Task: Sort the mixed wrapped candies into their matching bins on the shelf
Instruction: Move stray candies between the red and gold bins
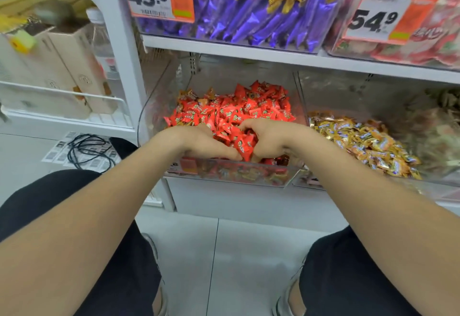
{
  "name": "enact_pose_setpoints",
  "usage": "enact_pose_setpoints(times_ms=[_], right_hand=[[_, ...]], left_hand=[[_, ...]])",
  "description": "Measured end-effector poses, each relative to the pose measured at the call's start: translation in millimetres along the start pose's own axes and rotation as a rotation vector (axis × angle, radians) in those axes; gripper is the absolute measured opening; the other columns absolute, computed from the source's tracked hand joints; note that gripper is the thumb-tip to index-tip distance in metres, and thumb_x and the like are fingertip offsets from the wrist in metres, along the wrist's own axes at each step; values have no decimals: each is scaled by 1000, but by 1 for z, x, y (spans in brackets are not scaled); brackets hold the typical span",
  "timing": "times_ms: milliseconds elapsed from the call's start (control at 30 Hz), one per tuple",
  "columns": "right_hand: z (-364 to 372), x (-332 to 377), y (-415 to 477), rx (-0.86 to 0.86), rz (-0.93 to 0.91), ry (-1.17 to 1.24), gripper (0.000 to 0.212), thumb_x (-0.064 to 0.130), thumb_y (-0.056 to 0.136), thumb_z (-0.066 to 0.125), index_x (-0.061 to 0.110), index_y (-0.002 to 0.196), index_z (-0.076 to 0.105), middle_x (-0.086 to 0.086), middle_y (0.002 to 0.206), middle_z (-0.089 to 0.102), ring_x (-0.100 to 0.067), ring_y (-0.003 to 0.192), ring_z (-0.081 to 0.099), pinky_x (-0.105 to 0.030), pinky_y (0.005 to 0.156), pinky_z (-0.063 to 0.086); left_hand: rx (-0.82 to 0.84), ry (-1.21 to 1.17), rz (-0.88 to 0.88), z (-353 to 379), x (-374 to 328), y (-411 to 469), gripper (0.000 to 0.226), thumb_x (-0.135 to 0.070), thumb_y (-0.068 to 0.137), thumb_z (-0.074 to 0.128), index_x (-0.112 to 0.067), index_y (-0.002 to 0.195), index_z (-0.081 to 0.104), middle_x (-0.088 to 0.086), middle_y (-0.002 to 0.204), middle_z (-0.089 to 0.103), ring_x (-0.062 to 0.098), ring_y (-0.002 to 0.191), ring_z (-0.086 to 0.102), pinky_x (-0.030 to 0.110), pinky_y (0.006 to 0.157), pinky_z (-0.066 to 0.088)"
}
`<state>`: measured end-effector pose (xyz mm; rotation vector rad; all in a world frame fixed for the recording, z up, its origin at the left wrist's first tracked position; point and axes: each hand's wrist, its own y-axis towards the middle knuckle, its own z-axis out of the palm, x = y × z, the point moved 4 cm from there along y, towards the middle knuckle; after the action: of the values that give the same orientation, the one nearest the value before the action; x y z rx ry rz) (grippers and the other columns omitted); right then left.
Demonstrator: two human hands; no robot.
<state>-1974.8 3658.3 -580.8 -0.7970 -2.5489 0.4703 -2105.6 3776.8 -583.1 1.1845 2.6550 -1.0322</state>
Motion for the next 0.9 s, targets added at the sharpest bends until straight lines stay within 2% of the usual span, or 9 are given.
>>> enact_pose_setpoints(times_ms=[67, 133, 267, 367, 467, 533, 667, 800, 900], right_hand=[[-1, 1, 3, -136, -23, 117, 80, 10, 82, 83, 27, 151, 47, 3, 132, 60, -19, 105, 61, -30, 82, 52], [-9, 4, 3, -309, -90, 193, 79, 17, 79, 87, 30, 148, 51, 5, 134, 59, -17, 115, 59, -26, 91, 48], [-29, 7, -3, -463, -229, 222, 77, 36, 81, 89, 39, 148, 51, 8, 147, 58, -22, 136, 52, -39, 112, 44], [-41, 5, -14, -440, -282, 169, 55, 29, 84, 86, 37, 135, 66, 11, 122, 68, -11, 113, 64, -32, 105, 50], [-49, -2, -30, -497, -225, -42, 21, 16, 81, 83, 30, 97, 81, 20, 81, 67, -3, 79, 60, -32, 92, 55], [-41, -12, -31, -343, -141, -123, 18, 23, 75, 89, 29, 89, 79, 12, 78, 68, -3, 72, 61, -36, 83, 59], [-14, -25, -24, -127, -45, -379, 49, 38, 69, 97, 23, 109, 72, -1, 102, 68, -21, 89, 65, -42, 83, 60], [-9, -19, -4, -208, -95, -378, 89, 29, 57, 103, 24, 135, 60, -5, 120, 66, -30, 112, 63, -43, 89, 57], [-24, -15, -1, -367, -188, -271, 90, 27, 63, 101, 30, 142, 57, -4, 120, 68, -29, 115, 63, -42, 92, 55]], left_hand=[[-60, -4, -15, -1, 2, 4, 141, -89, 50, 76, -12, 157, 27, 12, 156, 43, 34, 139, 47, 43, 111, 44], [-184, -2, -18, -1, 5, 11, 148, -91, 41, 73, -19, 159, 19, 22, 162, 24, 45, 144, 37, 53, 114, 41], [-521, 123, 15, -12, 9, 13, 95, -67, 79, 78, -11, 143, 35, 23, 145, 31, 52, 129, 43, 57, 98, 48], [-638, 285, 53, -16, 7, 7, 73, -48, 88, 77, -13, 140, 40, 19, 141, 39, 47, 127, 42, 58, 96, 46], [-661, 287, 412, -14, -10, -1, 68, -3, 79, 65, -32, 137, 45, 3, 145, 34, 36, 132, 32, 56, 103, 37], [-505, 195, 689, -6, -26, -8, 73, 6, 71, 51, -43, 125, 54, -10, 139, 38, 26, 131, 31, 51, 106, 34], [-260, 197, 707, 15, -30, 13, 33, -21, 97, 53, -45, 114, 67, -15, 130, 47, 18, 125, 37, 46, 105, 33], [-367, 384, 496, -1, -7, 31, 18, -49, 96, 64, -42, 112, 64, -9, 130, 47, 23, 127, 40, 46, 100, 38], [-407, 399, 369, -13, 5, 31, 23, -51, 91, 71, -38, 109, 61, -5, 126, 47, 28, 126, 42, 50, 102, 38]])
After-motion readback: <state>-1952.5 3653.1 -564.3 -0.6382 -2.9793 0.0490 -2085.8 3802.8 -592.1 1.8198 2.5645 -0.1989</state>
